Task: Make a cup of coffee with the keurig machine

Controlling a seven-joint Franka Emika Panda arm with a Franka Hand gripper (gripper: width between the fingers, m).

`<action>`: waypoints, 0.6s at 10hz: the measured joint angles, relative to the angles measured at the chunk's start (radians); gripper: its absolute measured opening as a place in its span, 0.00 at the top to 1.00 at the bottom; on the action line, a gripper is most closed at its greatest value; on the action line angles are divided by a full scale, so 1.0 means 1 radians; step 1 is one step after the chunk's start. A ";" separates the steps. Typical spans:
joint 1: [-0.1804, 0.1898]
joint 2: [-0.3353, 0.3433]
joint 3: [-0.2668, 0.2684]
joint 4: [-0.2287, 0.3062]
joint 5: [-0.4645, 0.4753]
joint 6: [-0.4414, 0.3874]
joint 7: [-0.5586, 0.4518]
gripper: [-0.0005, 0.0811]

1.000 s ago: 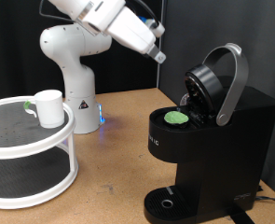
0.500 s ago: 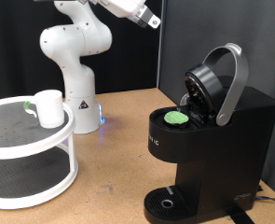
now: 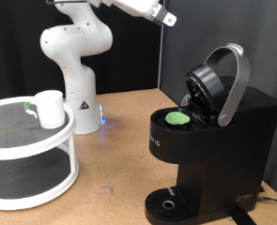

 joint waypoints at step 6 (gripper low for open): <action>0.033 0.025 0.088 0.005 -0.004 0.077 0.044 0.01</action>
